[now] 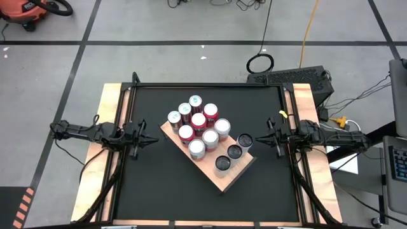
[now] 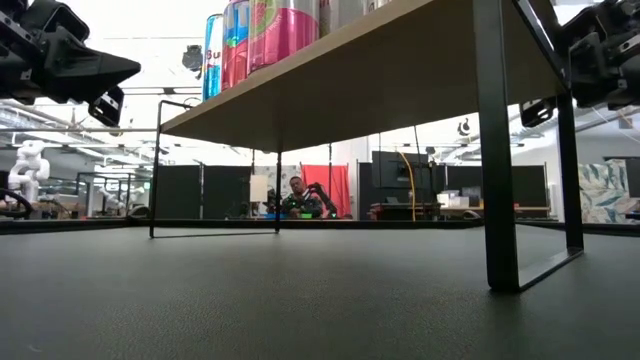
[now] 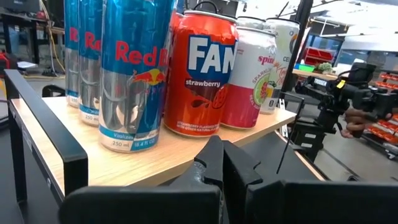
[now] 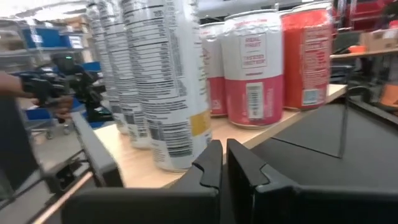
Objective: Place canned beverage on shelf
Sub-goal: Return to Home Position
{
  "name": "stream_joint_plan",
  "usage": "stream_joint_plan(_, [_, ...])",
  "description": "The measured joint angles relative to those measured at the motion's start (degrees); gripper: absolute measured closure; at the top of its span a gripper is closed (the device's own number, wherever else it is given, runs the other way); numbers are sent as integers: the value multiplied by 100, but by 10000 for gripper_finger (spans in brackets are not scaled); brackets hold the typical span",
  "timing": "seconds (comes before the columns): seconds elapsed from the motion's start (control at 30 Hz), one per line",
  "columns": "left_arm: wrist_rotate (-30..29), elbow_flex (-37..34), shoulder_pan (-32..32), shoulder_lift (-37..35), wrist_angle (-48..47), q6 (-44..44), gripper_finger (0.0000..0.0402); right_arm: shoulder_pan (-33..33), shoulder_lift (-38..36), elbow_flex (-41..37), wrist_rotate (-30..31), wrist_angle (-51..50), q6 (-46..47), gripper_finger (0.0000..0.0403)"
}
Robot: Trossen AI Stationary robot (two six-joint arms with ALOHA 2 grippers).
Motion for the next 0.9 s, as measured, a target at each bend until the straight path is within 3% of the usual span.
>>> stream_joint_plan(0.43, [327,-2,23,0,23,164,402,2,11,0,-236,6,184,403])
stream_joint_plan(0.9, [600,-4,513,2,-119,156,401,2,11,0,-236,-10,143,403])
